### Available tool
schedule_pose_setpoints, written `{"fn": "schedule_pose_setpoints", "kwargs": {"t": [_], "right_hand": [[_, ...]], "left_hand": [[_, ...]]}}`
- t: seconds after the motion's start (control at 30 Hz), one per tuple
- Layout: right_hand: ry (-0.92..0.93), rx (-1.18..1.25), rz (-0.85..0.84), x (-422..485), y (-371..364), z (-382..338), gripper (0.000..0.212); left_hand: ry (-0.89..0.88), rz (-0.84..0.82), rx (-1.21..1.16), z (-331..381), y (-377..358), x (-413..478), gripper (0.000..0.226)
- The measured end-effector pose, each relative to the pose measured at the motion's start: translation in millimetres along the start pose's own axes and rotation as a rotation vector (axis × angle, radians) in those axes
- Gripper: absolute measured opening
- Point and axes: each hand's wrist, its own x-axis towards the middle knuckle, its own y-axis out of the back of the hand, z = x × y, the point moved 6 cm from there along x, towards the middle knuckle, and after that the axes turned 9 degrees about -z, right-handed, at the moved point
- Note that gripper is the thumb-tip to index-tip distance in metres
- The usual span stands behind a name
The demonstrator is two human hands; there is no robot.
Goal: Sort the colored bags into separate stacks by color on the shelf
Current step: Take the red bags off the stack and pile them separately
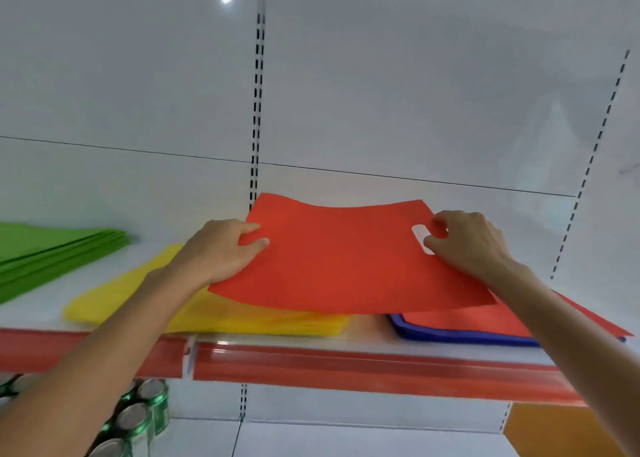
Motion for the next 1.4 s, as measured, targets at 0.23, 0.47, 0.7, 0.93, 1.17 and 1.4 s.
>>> {"fn": "schedule_pose_setpoints", "kwargs": {"t": [0.23, 0.47, 0.7, 0.93, 1.17, 1.4], "right_hand": [[-0.007, 0.017, -0.044, -29, -33, -158, 0.026], [0.012, -0.060, -0.037, -22, -55, -268, 0.038], [0.026, -0.101, -0.062, -13, -69, -372, 0.036], [0.071, -0.142, -0.029, -17, -78, -499, 0.036], [0.061, -0.053, -0.028, -47, -120, -657, 0.036], [0.157, -0.076, -0.043, -57, -156, -821, 0.033]], "left_hand": [[0.014, -0.053, 0.018, -131, 79, -22, 0.043], [0.014, -0.063, 0.078, -236, 139, -12, 0.043], [0.050, -0.052, 0.097, -325, 191, -11, 0.044], [0.069, -0.021, 0.038, -436, 243, -26, 0.044], [0.101, -0.060, 0.046, -589, 319, -50, 0.042], [0.190, -0.046, 0.046, -724, 399, -70, 0.040]]}}
